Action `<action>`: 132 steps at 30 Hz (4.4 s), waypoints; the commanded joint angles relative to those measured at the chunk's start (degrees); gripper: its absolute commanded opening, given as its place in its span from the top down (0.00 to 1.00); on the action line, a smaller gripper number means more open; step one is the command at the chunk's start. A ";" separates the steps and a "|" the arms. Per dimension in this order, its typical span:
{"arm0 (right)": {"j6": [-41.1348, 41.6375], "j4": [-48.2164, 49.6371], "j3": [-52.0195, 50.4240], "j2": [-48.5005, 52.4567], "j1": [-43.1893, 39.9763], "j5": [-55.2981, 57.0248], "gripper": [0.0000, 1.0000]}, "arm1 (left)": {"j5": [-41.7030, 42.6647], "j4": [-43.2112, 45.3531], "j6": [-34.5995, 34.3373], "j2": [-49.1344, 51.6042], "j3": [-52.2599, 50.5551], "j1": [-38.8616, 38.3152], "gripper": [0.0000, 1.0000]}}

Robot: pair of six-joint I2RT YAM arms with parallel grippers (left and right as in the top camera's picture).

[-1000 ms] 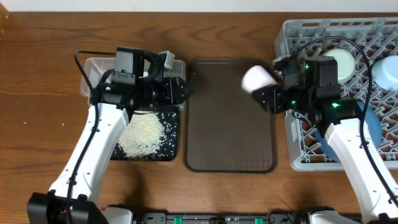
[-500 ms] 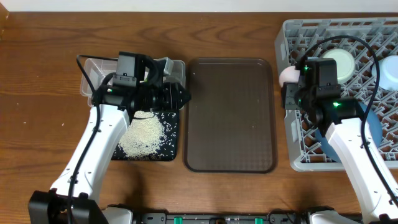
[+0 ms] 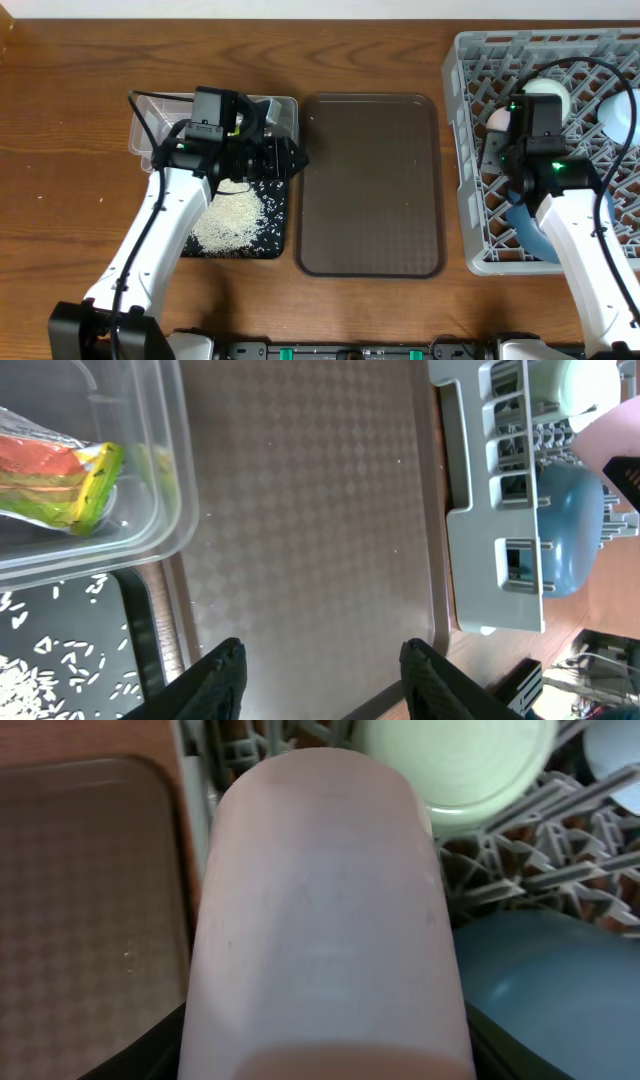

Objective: Sort waste into correct bins and load items into the dishwasher rack

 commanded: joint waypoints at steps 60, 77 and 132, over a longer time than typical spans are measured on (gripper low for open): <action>2.03 -3.58 1.33 6.10 -1.31 0.90 0.25 | -0.68 0.63 0.70 0.68 -0.37 -2.54 0.47; 2.05 7.26 1.33 6.10 -1.16 -23.15 0.01 | -5.27 1.18 0.68 0.68 -0.37 -2.47 0.39; 2.03 17.66 -13.99 -27.67 -1.14 -19.23 0.01 | -17.90 8.20 -6.16 0.66 -0.37 3.87 0.03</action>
